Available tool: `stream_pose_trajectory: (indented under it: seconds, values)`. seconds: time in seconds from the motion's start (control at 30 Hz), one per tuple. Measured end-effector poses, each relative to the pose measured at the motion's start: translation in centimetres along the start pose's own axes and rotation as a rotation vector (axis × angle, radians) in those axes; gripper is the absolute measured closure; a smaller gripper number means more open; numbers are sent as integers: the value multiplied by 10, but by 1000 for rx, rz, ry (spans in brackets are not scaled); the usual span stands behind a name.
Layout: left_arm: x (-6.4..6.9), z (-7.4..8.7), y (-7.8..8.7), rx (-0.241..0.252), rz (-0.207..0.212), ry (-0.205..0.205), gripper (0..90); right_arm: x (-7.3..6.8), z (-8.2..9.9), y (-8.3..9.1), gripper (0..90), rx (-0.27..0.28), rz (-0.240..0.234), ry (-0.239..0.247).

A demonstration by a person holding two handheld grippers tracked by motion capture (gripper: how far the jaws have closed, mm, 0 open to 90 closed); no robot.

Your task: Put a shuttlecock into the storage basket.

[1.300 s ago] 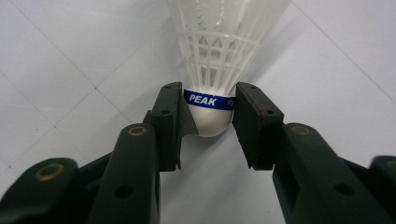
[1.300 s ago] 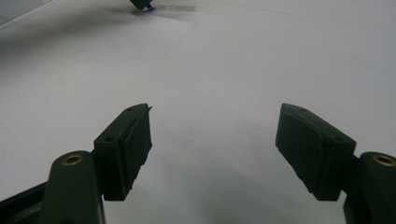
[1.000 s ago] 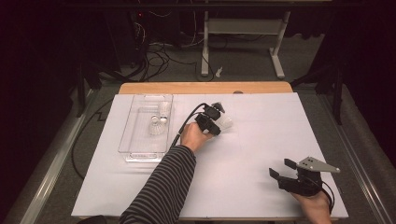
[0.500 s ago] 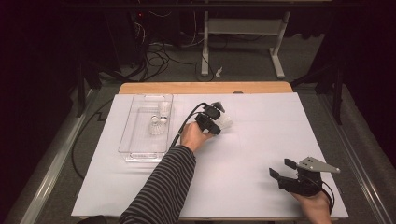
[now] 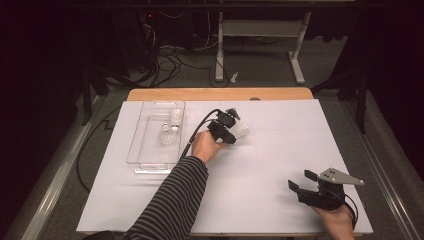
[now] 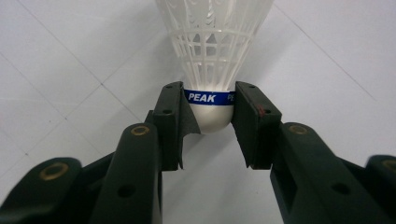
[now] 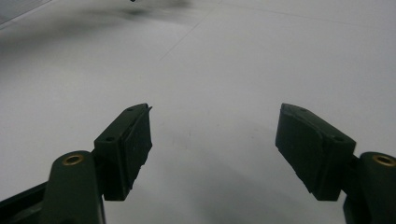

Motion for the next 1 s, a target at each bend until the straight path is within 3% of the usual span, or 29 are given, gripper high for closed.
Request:
stream_pose_trajectory:
  seconds: [0.63,1.0]
  values:
    - [5,-5,21,30,19,-7,649,0,0,0,275,1,0,-1]
    - [0,-4,31,42,23,4,649,0,0,0,275,0,0,2]
Point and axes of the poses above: each handheld gripper's, and its own axes: y roughly backward along the jaws, z roughly out of its underside, x roughly to its right, the point moved 10 cm from there along -y, roughly forward along the jaws, and after that the axes turned 12 degrees about -y, right-handed, at the moved point
